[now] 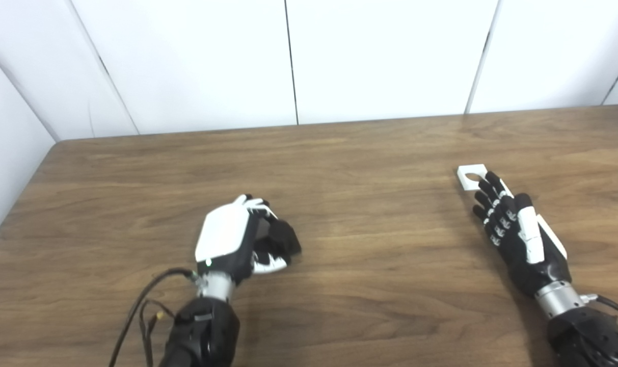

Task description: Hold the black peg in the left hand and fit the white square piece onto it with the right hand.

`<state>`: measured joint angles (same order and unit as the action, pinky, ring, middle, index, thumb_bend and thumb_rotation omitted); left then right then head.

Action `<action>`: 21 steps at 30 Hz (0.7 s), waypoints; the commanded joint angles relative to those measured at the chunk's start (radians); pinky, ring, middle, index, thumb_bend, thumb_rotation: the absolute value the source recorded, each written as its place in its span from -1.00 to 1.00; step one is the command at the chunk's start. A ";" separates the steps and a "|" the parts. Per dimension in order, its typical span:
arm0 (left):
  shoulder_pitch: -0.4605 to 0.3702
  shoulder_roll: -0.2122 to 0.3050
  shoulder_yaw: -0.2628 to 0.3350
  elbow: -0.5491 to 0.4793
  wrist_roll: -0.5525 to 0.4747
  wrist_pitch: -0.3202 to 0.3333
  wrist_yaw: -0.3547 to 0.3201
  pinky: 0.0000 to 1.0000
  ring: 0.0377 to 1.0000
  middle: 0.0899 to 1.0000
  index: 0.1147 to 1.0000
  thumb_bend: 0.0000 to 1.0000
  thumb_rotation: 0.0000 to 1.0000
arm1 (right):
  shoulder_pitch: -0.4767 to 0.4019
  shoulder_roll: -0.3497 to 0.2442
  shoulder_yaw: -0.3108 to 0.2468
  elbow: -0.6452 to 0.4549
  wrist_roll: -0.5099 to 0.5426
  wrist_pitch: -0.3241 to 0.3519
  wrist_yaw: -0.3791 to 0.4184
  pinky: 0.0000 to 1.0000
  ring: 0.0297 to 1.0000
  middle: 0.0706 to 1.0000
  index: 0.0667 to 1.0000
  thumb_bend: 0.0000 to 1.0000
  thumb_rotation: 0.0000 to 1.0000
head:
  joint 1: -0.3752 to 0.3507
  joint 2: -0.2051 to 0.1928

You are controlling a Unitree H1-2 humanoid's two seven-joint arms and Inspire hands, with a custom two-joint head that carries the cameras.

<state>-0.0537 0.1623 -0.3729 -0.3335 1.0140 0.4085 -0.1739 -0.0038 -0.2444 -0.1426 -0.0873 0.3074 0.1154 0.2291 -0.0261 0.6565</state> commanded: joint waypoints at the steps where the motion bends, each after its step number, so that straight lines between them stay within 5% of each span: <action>1: 0.017 0.000 -0.015 -0.036 0.030 -0.017 -0.015 0.82 0.86 0.65 -0.15 0.05 -0.85 | -0.005 0.007 0.008 -0.018 0.005 0.026 -0.006 1.00 1.00 1.00 1.00 0.35 0.91 | -0.003 0.000; 21: 0.149 -0.083 -0.121 -0.088 0.066 -0.099 -0.044 0.84 0.87 0.69 -0.15 0.05 -0.85 | 0.004 0.003 0.016 -0.026 -0.010 0.017 0.003 1.00 1.00 1.00 1.00 0.39 0.84 | -0.023 0.006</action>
<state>0.0877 0.0803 -0.4843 -0.4278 1.0886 0.3323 -0.1965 -0.0002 -0.2353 -0.1367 -0.0995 0.2982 0.1273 0.2226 -0.0475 0.6611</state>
